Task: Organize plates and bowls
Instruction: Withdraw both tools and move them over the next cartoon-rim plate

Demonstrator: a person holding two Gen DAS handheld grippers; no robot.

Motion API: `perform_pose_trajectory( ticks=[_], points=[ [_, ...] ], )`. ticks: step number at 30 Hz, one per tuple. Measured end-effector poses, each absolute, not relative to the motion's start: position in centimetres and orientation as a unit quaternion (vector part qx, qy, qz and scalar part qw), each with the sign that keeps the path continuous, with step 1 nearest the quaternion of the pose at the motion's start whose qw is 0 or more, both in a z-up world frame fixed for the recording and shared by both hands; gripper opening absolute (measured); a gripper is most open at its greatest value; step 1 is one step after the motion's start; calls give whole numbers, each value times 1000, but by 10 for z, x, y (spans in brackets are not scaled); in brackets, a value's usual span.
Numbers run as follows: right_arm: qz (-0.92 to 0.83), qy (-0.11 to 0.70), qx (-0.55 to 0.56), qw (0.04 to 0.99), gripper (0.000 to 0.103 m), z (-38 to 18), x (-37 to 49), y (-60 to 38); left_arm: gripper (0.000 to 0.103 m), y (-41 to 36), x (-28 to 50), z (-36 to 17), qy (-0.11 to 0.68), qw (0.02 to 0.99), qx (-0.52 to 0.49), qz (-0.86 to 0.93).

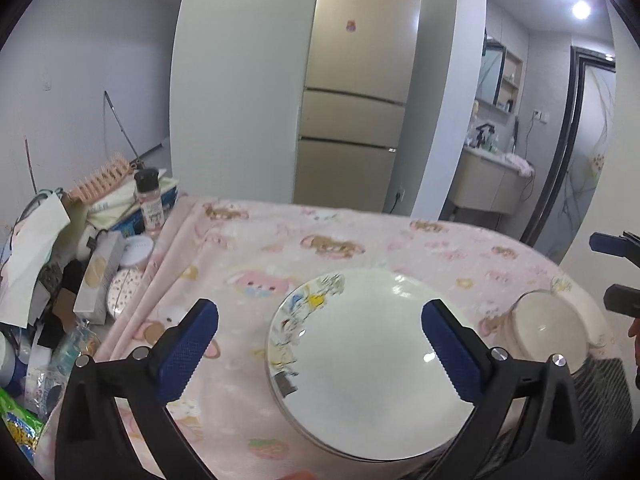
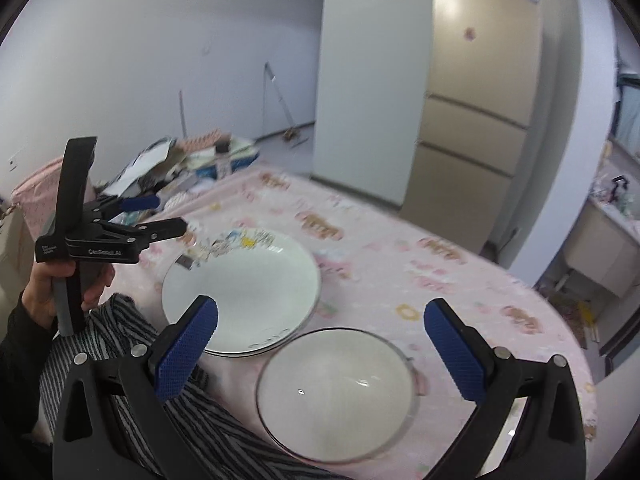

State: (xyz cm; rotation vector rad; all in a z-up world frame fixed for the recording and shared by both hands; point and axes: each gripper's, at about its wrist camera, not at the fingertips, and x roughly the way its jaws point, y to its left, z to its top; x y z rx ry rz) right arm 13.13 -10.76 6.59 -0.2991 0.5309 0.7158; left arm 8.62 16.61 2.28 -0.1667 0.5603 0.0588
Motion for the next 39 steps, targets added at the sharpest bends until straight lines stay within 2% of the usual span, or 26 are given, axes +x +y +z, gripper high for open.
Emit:
perform_pose_trajectory(
  ticks=[4, 12, 20, 29, 39],
  points=[
    [312, 211, -125, 918, 103, 80, 116, -131, 103, 141, 78, 45, 257, 964, -65, 13],
    [282, 172, -119, 936, 103, 104, 88, -169, 103, 77, 56, 104, 212, 974, -45, -65],
    [229, 124, -103, 960, 103, 132, 63, -220, 103, 15, 46, 135, 192, 972, -28, -132],
    [197, 105, -105, 969, 103, 133, 35, -269, 103, -66, 45, 149, 191, 962, -3, -197],
    [153, 143, -61, 976, 103, 111, 44, -334, 103, -144, 73, 131, 228, 943, 22, -240]
  ],
)
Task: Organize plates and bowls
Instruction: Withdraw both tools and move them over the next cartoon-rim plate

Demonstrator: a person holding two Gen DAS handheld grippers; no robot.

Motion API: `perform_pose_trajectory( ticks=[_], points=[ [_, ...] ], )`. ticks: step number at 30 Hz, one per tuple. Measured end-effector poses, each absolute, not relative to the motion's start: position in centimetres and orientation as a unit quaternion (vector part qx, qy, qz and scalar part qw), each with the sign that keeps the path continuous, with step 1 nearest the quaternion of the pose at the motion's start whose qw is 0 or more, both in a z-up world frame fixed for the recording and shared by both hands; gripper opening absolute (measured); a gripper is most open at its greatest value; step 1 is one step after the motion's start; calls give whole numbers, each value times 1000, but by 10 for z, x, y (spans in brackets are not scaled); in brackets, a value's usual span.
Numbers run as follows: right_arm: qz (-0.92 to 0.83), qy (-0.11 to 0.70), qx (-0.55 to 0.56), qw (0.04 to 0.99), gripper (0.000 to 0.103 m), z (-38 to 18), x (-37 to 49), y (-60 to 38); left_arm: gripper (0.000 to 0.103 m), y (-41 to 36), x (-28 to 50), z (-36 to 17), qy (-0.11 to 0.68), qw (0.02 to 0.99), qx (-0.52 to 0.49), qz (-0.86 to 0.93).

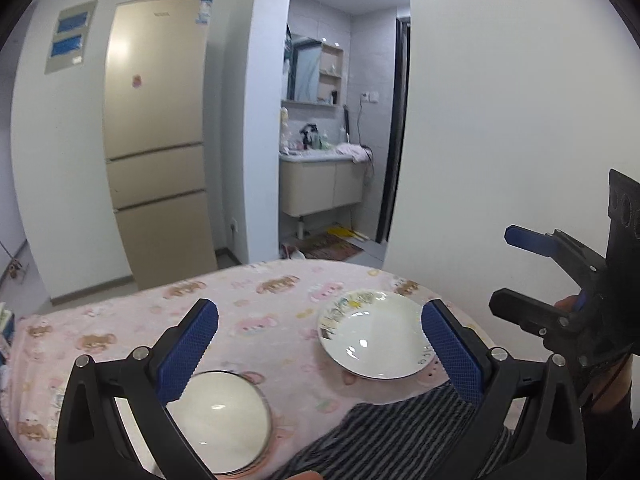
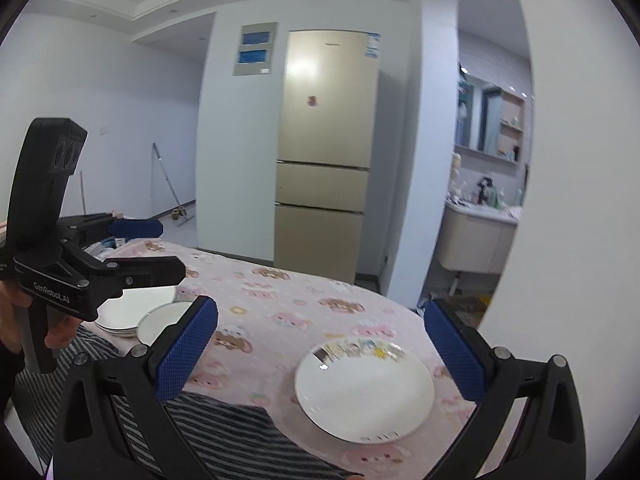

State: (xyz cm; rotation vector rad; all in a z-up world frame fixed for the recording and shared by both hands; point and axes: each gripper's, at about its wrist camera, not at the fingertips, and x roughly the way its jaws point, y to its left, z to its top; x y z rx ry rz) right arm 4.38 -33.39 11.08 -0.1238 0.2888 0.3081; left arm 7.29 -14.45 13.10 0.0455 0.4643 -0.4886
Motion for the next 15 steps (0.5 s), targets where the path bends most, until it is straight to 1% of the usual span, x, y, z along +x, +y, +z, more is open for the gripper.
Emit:
perform_pose_trajectory(
  ticks=[4, 10, 15],
  points=[
    [143, 162, -42, 975, 103, 106, 56, -355, 103, -169, 91, 117, 248, 938, 29, -241],
    [136, 185, -49, 972, 103, 93, 69, -366, 103, -201, 117, 92, 284, 924, 49, -250],
    [115, 219, -36, 968, 103, 77, 82, -382, 103, -223, 141, 64, 341, 900, 54, -267]
  ],
)
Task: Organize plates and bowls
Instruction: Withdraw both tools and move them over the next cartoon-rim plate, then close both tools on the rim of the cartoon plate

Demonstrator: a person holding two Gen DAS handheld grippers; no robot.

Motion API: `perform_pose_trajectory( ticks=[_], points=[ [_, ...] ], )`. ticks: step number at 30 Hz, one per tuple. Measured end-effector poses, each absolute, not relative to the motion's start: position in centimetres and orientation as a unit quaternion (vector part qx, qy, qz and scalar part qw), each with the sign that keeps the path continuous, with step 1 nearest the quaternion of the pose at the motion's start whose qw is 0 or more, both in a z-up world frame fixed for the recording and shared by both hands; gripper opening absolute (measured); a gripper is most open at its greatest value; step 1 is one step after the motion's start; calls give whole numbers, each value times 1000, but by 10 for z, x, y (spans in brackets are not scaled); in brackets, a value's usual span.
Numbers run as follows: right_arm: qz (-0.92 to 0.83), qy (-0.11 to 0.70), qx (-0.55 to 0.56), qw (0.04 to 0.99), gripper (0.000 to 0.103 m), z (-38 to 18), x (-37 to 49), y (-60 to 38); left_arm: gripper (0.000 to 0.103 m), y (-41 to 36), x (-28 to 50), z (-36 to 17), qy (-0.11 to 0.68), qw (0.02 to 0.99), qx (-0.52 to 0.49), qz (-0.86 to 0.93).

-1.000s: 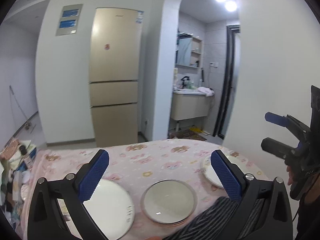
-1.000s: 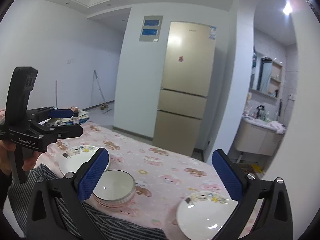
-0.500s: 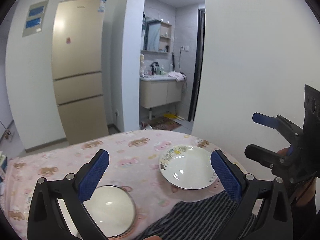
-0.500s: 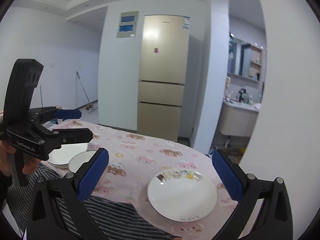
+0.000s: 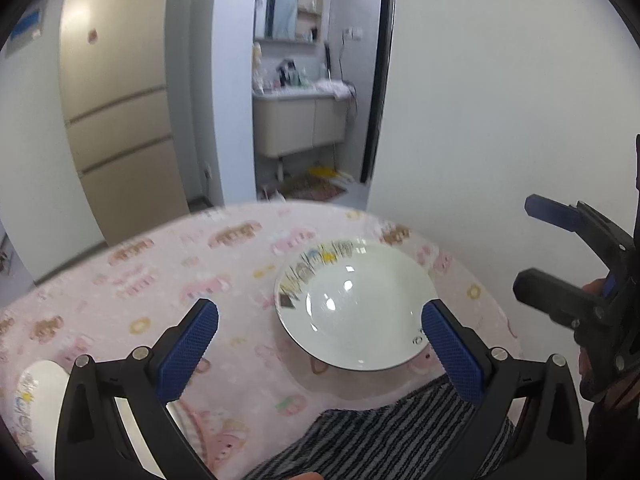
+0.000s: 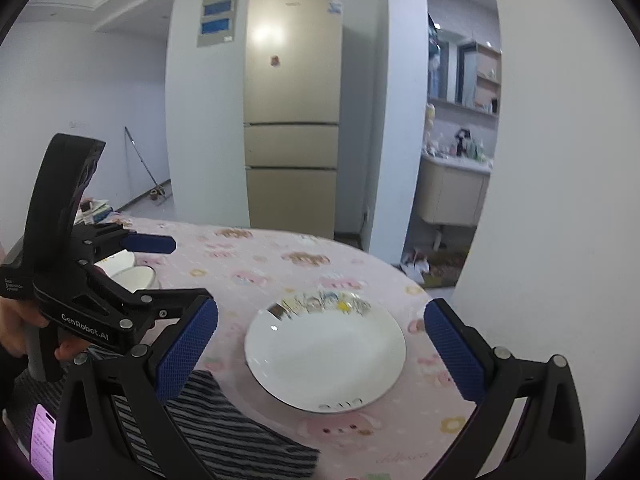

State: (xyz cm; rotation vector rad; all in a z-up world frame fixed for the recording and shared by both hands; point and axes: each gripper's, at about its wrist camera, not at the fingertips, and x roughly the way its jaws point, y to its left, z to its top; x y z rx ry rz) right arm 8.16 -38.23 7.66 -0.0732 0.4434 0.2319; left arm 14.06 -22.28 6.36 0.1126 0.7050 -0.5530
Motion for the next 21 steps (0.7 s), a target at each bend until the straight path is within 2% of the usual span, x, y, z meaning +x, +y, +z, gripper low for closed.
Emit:
perform_pose_trajectory(
  ticks=[12, 14, 16, 20, 21],
  points=[
    [90, 300, 41, 949, 102, 24, 132, -435, 103, -237, 201, 7, 448, 853, 7, -270],
    [94, 306, 48, 946, 98, 18, 136, -437, 103, -239, 214, -9, 478, 840, 3, -258],
    [96, 318, 49, 942, 86, 11, 144, -437, 102, -241, 221, -20, 493, 832, -4, -254],
    [98, 353, 63, 928, 73, -13, 167, -442, 97, -250, 231, -28, 499, 832, -1, -244],
    [102, 363, 81, 922, 68, -20, 174, -447, 94, -253, 235, -31, 503, 831, 3, -238]
  ],
)
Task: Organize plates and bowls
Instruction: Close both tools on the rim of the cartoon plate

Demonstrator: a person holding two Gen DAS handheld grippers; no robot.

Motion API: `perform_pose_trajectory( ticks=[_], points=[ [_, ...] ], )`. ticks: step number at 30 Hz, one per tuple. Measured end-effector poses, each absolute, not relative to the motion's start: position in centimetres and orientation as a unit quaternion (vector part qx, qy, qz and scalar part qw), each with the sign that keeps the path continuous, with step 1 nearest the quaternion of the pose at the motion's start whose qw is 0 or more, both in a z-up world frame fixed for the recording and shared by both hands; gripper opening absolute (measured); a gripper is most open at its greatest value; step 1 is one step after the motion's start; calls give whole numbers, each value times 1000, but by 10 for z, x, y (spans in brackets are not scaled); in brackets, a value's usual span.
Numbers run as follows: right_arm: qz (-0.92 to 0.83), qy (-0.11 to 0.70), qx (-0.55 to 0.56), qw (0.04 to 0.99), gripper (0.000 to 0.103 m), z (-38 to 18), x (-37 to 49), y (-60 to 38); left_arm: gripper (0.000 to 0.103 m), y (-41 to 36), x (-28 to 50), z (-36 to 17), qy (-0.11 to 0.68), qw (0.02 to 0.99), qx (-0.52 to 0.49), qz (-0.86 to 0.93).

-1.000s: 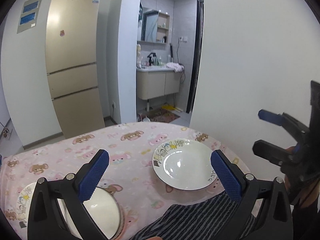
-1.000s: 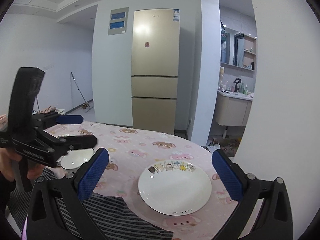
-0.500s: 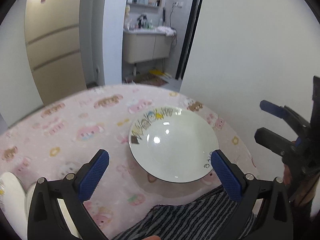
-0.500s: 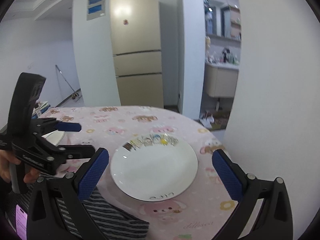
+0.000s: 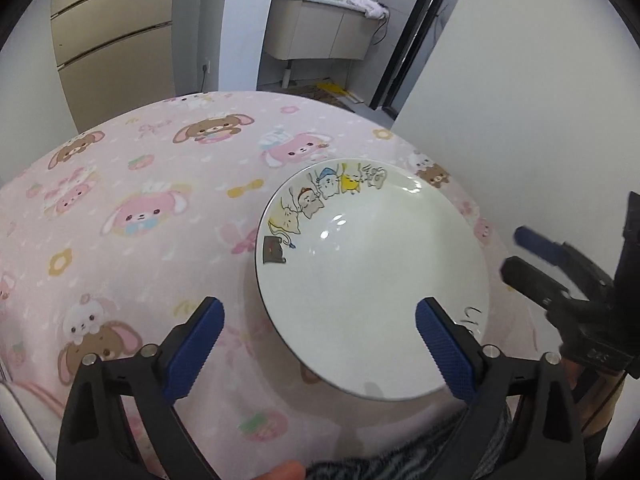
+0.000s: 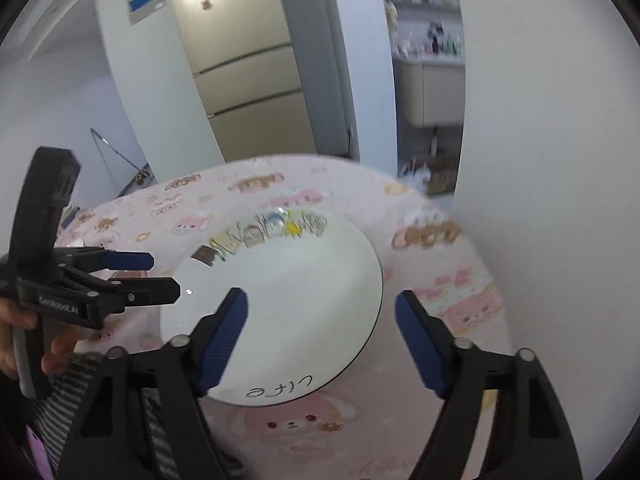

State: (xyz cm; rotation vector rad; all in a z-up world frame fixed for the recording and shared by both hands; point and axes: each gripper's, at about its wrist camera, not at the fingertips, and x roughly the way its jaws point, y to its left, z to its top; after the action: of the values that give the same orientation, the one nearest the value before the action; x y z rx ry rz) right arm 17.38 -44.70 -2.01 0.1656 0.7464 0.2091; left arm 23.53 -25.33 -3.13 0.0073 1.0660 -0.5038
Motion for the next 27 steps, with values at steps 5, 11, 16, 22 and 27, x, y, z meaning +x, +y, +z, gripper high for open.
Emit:
perform_pose_trajectory(
  ticks=[5, 11, 16, 22, 27],
  points=[
    [86, 397, 130, 905, 45, -50, 199, -468, 85, -264, 246, -42, 509, 829, 25, -228],
    [102, 408, 137, 897, 28, -66, 202, -468, 60, -266, 253, -64, 534, 813, 31, -229],
    [100, 412, 132, 896, 26, -71, 206, -463, 39, -262, 254, -68, 536, 814, 20, -222],
    [102, 417, 130, 894, 26, -75, 208, -459, 39, -262, 254, -70, 530, 819, 17, -219],
    [106, 414, 139, 893, 27, -76, 208, -462, 39, -262, 252, -70, 527, 821, 16, -219]
  ],
)
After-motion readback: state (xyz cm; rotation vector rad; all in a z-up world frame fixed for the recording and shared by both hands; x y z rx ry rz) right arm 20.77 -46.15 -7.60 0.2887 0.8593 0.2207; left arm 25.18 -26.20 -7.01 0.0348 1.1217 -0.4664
